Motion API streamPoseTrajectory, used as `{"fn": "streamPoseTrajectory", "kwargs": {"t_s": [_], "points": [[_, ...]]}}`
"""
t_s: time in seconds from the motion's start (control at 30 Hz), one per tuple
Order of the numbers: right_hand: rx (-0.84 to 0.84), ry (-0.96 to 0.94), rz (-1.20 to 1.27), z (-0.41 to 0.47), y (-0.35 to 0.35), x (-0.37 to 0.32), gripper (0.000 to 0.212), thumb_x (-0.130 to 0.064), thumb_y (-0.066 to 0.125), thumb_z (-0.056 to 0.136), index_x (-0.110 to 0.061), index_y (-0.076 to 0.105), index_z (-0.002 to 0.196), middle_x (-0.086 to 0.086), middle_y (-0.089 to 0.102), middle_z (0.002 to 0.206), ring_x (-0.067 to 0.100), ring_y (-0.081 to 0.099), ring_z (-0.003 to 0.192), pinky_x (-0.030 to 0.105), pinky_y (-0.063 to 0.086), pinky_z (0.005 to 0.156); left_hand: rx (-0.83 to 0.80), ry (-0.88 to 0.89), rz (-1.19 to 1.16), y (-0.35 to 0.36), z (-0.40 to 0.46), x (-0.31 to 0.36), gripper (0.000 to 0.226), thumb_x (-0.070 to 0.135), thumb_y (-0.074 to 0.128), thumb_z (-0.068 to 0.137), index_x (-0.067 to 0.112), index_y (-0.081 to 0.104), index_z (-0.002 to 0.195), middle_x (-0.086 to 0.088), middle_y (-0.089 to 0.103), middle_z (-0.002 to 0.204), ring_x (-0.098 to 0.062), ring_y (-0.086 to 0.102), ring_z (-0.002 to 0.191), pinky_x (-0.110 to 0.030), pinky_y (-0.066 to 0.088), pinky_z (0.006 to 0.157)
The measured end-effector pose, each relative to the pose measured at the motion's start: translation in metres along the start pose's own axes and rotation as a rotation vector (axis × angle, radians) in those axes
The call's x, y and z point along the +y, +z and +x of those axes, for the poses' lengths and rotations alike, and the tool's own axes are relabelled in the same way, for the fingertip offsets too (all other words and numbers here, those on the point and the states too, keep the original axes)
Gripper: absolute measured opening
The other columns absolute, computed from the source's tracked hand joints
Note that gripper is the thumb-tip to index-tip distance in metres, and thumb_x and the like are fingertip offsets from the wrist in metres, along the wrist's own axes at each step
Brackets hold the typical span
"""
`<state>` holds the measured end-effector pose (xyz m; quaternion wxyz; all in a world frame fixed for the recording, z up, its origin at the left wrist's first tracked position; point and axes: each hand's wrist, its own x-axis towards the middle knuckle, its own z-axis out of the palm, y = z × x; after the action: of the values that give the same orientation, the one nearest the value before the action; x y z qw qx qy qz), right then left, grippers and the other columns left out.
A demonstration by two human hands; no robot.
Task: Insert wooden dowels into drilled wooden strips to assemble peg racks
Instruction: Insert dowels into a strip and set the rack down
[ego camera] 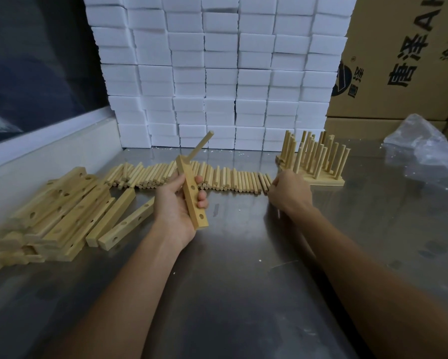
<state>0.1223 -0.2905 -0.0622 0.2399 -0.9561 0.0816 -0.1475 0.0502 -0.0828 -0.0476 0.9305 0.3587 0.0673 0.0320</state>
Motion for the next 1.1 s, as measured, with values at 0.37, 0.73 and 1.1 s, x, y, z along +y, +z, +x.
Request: {"fn": "streamPoseTrajectory", "kwargs": {"t_s": [0.37, 0.73, 1.1], "points": [[-0.038, 0.078, 0.132, 0.001, -0.008, 0.007, 0.019, -0.024, 0.077, 0.083, -0.006, 0.072, 0.086, 0.01, 0.071, 0.079, 0.025, 0.069, 0.079, 0.042, 0.06, 0.078, 0.007, 0.011, 0.029, -0.003, 0.003, -0.001, 0.015, 0.014, 0.046, 0.1, 0.015, 0.061, 0.104, -0.007, 0.063, 0.075, -0.015, 0.047, 0.047, -0.02, 0.037, 0.04], [0.009, 0.062, 0.466, 0.001, -0.019, -0.002, 0.019, -0.021, 0.058, 0.098, -0.011, 0.063, 0.082, 0.006, 0.066, 0.077, 0.011, 0.056, 0.057, 0.027, 0.045, 0.054, 0.004, 0.02, 0.041, -0.004, 0.005, -0.002, 0.019, 0.015, 0.044, 0.101, 0.018, 0.062, 0.107, -0.005, 0.064, 0.072, -0.013, 0.048, 0.045, -0.019, 0.037, 0.039], [0.022, -0.219, 0.759, -0.029, -0.037, -0.019, 0.013, -0.018, 0.065, 0.094, -0.011, 0.073, 0.101, 0.006, 0.073, 0.082, 0.005, 0.064, 0.065, 0.021, 0.053, 0.063, -0.043, 0.026, 0.069, -0.004, 0.004, -0.003, 0.019, 0.016, 0.045, 0.101, 0.019, 0.063, 0.107, -0.005, 0.064, 0.072, -0.014, 0.049, 0.046, -0.022, 0.038, 0.038]]}}
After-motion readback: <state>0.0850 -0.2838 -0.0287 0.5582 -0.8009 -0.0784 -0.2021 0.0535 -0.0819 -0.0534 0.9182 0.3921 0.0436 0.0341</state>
